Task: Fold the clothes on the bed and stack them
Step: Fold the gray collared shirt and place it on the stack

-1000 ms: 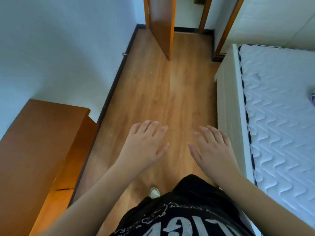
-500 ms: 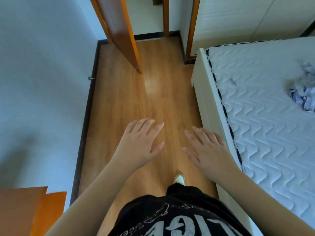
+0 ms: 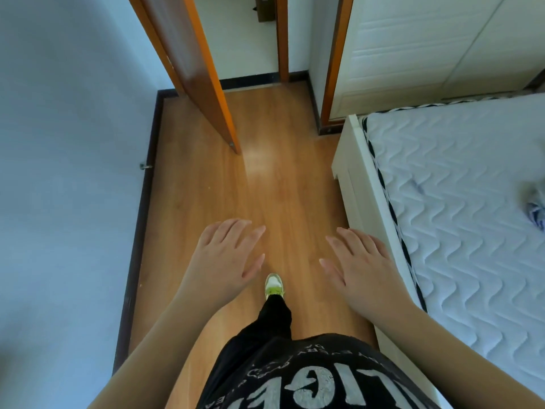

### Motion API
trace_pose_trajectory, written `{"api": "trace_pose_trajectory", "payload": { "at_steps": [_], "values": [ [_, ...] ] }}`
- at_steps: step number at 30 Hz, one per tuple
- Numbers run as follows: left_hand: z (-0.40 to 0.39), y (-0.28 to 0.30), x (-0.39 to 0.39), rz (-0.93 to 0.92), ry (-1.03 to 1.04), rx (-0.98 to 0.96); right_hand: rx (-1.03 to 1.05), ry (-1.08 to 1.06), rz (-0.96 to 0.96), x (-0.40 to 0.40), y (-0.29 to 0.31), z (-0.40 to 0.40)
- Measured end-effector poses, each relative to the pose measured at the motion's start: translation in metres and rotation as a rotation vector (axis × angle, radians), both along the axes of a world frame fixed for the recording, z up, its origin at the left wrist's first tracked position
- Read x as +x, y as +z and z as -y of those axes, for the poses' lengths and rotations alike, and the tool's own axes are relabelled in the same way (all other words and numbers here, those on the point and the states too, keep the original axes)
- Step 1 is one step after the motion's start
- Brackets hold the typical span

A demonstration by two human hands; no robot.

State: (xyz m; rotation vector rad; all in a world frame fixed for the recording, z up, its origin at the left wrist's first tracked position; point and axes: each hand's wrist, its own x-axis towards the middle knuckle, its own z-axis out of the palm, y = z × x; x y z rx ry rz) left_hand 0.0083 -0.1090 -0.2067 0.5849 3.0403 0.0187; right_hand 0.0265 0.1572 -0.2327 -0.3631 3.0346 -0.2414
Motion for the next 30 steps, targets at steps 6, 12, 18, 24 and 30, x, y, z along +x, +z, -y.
{"api": "trace_pose_trajectory", "payload": {
  "at_steps": [6, 12, 18, 24, 30],
  "values": [
    [0.022, -0.004, -0.113, -0.024, 0.010, -0.006, -0.110, -0.037, -0.039, -0.120, 0.013, 0.033],
    [0.023, 0.006, -0.236, 0.008, -0.066, -0.009, -0.133, -0.113, -0.138, -0.218, 0.015, 0.042],
    [-0.020, 0.005, -0.364, 0.017, -0.146, 0.025, -0.085, -0.213, -0.170, -0.318, 0.009, 0.010],
    [-0.079, 0.008, -0.476, 0.022, -0.222, 0.001, -0.045, -0.323, -0.047, -0.418, 0.004, -0.034],
    [-0.124, 0.023, -0.571, 0.053, -0.237, -0.027, -0.015, -0.310, 0.073, -0.505, 0.014, -0.069]
  ]
}}
